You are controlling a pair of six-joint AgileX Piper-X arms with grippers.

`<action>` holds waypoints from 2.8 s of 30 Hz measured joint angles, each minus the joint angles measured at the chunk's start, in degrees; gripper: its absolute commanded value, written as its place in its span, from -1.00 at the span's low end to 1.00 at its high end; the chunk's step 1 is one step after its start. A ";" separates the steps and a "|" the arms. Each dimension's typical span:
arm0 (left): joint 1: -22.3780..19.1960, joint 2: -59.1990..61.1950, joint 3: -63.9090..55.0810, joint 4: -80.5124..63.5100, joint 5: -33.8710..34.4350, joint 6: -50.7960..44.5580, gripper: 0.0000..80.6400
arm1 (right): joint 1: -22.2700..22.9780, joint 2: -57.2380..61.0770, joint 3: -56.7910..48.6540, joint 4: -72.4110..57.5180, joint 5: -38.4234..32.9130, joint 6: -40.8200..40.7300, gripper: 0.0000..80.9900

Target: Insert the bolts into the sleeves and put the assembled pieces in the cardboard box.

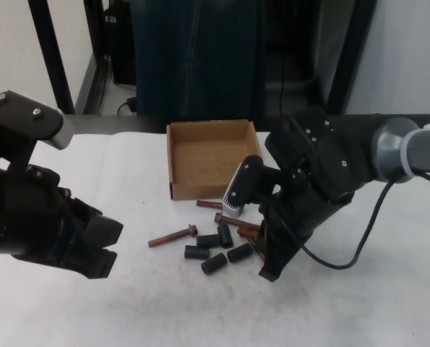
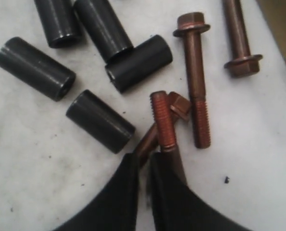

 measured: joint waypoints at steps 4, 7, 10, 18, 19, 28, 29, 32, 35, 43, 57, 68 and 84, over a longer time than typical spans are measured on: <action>0.00 0.00 0.00 0.00 0.00 0.00 -0.24 | 0.00 0.13 0.00 -0.32 0.14 -0.74 -0.98; 0.00 0.00 0.00 0.00 0.00 0.00 -0.24 | 0.00 0.27 0.00 -0.43 0.33 -1.28 -0.99; 0.00 0.00 0.00 0.00 0.00 0.00 -0.24 | 0.00 0.27 0.00 -0.24 0.42 -2.01 -0.99; 0.00 0.00 0.00 0.00 0.00 0.00 -0.24 | 0.28 0.27 -3.29 10.14 0.53 -1.98 -0.99; 0.00 0.00 0.00 0.00 0.00 0.00 -0.24 | 0.44 0.27 -4.18 12.56 0.49 -1.45 -0.99; 0.00 0.00 0.00 -1.35 0.00 0.00 -0.24 | 1.77 -1.69 -10.59 23.28 -3.62 10.31 -0.99; 0.00 0.00 0.00 -1.35 0.00 0.00 -0.24 | 1.74 -2.27 -11.39 23.40 -4.80 12.49 -0.99; 0.00 0.00 0.00 -1.35 0.00 -0.14 -0.24 | 1.86 -4.13 -13.68 23.43 -7.11 18.32 -0.91; 0.00 0.00 0.00 -1.35 0.00 -0.13 -0.24 | 1.82 -4.76 -15.21 22.02 -6.24 19.92 -0.54; 0.00 0.00 0.00 -1.35 0.00 -0.13 -0.24 | 1.62 -3.50 -15.33 19.88 1.77 20.28 -0.74; 0.00 0.00 0.00 -1.35 0.00 -0.13 -0.24 | 1.47 3.42 -15.33 23.42 1.93 24.77 -0.62; 0.00 0.00 0.00 -1.35 0.00 -0.13 -0.24 | 1.47 5.44 -15.33 21.46 1.69 24.78 -0.62; 0.00 0.00 0.00 -1.35 0.00 -0.13 -0.24 | 1.34 7.40 -15.57 19.61 0.43 24.14 -0.36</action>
